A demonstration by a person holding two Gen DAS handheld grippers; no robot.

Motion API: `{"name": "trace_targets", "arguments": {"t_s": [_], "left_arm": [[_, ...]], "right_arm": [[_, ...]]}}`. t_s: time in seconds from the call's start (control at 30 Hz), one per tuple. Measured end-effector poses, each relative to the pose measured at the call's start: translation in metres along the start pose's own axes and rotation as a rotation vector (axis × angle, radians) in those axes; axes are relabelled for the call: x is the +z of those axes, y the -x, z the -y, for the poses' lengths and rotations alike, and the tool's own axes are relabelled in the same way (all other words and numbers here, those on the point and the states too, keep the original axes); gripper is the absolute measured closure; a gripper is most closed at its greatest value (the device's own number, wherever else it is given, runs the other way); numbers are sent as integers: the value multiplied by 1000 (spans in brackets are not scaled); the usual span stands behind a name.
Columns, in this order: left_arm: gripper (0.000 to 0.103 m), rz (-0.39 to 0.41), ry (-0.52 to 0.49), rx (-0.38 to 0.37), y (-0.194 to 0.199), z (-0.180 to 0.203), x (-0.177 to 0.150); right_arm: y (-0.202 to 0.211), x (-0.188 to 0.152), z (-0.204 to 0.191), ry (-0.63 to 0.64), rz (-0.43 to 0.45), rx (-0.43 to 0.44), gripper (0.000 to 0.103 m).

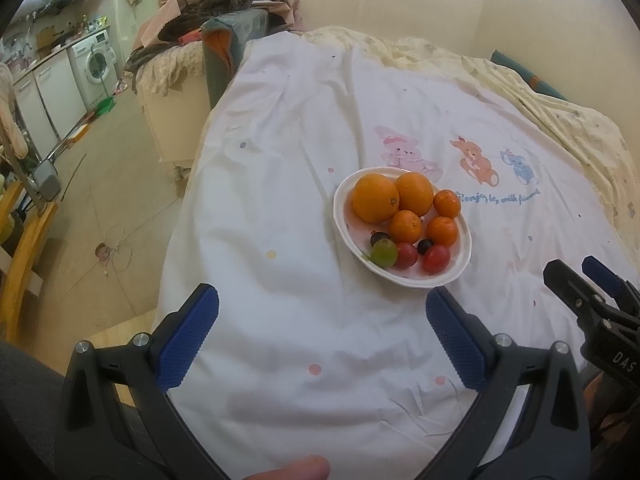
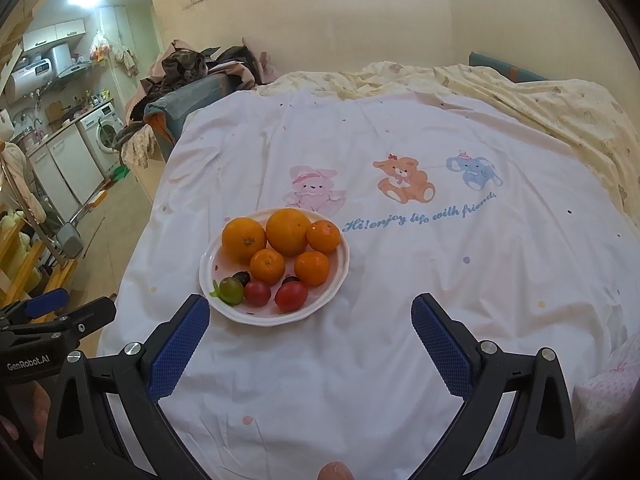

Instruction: Organize fruits

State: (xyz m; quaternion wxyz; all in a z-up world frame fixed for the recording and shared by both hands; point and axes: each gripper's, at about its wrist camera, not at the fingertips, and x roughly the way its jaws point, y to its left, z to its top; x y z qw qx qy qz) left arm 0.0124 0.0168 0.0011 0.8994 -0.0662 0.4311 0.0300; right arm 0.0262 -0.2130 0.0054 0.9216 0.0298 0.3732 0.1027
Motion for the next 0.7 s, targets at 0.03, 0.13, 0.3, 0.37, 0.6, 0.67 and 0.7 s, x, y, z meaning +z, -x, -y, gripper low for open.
{"name": "trace_targets", "arguments": {"t_s": [0.03, 0.13, 0.3, 0.37, 0.6, 0.67, 0.7], "left_arm": [[1, -1, 1, 0, 0, 0, 0], [1, -2, 3, 1, 0, -1, 1], [1, -6, 7, -1, -1, -2, 1], [1, -7, 6, -1, -1, -3, 1], [1, -9, 7, -1, -1, -3, 1], [1, 3, 5, -3, 0, -3, -1], [1, 8, -3, 2, 2, -2, -1]], "right_arm": [[0, 0, 0, 0, -2, -1, 0], [0, 0, 0, 0, -1, -2, 0], [-1, -1, -1, 1, 1, -4, 0], [-1, 0, -1, 1, 2, -3, 0], [-1, 0, -1, 1, 2, -3, 0], [0, 0, -1, -1, 1, -3, 0], [0, 0, -1, -1, 2, 1, 0]]}}
